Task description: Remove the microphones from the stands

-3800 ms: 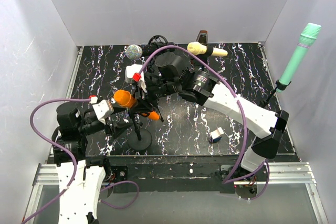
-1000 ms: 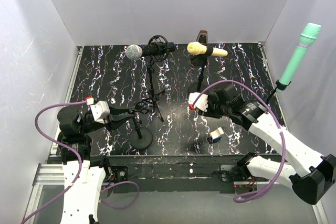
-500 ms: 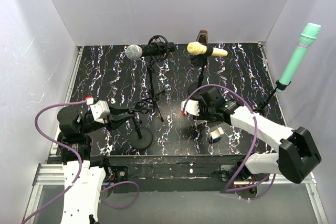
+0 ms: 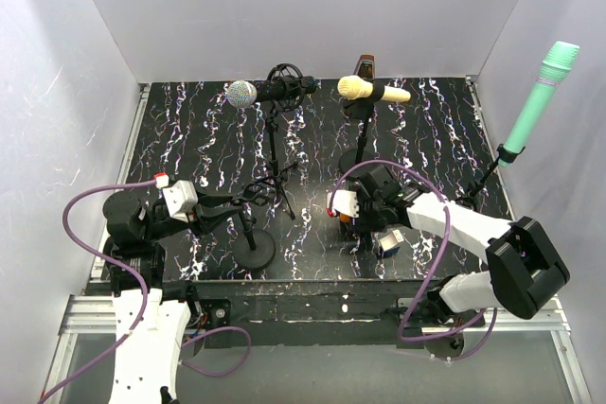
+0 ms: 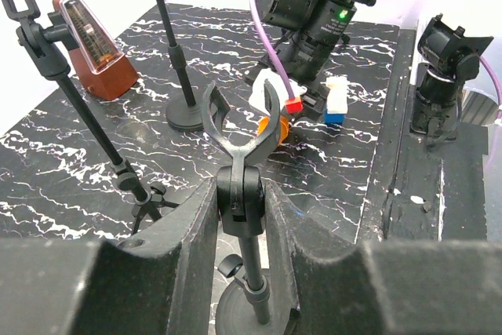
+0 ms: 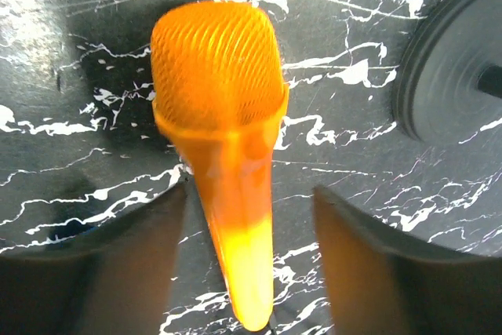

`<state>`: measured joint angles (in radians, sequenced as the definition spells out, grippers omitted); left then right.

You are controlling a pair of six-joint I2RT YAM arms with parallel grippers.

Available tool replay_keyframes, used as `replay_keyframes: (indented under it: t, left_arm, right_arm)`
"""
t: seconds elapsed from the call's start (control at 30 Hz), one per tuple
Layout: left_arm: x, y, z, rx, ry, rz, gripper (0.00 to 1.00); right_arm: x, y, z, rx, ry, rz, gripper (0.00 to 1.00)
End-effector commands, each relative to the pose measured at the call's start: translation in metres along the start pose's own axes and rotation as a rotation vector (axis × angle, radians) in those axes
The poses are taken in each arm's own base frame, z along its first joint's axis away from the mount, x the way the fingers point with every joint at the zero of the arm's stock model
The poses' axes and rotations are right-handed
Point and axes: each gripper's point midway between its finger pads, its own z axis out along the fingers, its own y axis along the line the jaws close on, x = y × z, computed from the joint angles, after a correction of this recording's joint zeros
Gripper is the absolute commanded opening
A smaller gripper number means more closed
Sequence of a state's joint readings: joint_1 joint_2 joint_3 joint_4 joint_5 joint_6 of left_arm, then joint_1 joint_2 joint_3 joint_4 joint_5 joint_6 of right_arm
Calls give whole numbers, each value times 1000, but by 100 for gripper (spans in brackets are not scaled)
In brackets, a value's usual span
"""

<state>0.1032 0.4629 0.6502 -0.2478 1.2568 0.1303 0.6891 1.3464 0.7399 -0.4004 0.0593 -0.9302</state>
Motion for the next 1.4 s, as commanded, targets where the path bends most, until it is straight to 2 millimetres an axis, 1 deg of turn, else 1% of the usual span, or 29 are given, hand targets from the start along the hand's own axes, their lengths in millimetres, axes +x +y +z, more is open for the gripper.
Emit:
replay_keyframes:
  t: [0.0,0.1,0.2,0.33,0.4,0.5,0.53,0.57,0.6,0.63,0.67,0.7,0.73,0.83,0.87,0.97,1.03,1.13,1.2,1.3,1.37]
  left_arm:
    - [9,-4,0,39,23,-75,20]
    - [3,-1,3,67,16,-63,19]
    - [-6,-5,4,146,3,-62,17]
    - [-14,-4,8,254,-6,-126,11]
    - [-15,-4,10,295,-6,-165,8]
    - [-13,-8,13,324,-4,-172,7]
    - [-12,-9,13,325,-2,-172,9]
    - [-10,-8,14,315,3,-170,15]
    - [-6,-4,15,278,17,-166,28]
    - [-3,1,15,234,34,-161,43]
    - [0,7,14,175,58,-149,51]
    - [2,13,13,117,77,-139,57]
    - [3,24,11,27,103,-138,62]
    - [-5,26,2,-98,118,-133,71]
    - [-10,28,-1,-147,112,-120,72]
    - [-24,31,-11,-257,104,-89,73]
    - [-22,28,-14,-256,135,-111,73]
    - [-16,23,-10,-210,155,-197,72]
    - [-14,27,-7,-202,161,-237,72]
    - [-12,35,-7,-219,175,-225,71]
    - [-13,33,-4,-186,172,-227,70]
  right_arm:
    - [-25,-8,-18,18,-117,49,83]
    - [-41,-6,-34,-22,-177,112,84]
    - [-71,-3,-56,-81,-302,188,83]
    - [-110,2,-84,-168,-480,270,81]
    - [-129,2,-98,-209,-564,295,79]
    - [-158,-4,-126,-244,-700,320,79]
    - [-168,-4,-136,-260,-749,320,79]
    - [-176,-7,-146,-273,-787,333,79]
    - [-185,-8,-155,-289,-815,334,79]
    - [-192,-10,-159,-303,-829,345,79]
    - [-198,-13,-164,-311,-843,348,79]
    - [-203,-13,-167,-327,-849,347,79]
    - [-207,-14,-168,-333,-853,345,79]
    - [-215,-14,-169,-333,-850,338,79]
    - [-216,-14,-168,-331,-845,337,78]
    - [-218,-19,-164,-303,-830,350,78]
    - [-221,-24,-163,-282,-830,361,78]
    - [-226,-27,-162,-280,-840,366,78]
    - [-229,-25,-160,-297,-840,363,78]
    - [-232,-22,-160,-322,-841,374,77]
    - [-232,-21,-160,-323,-836,385,77]
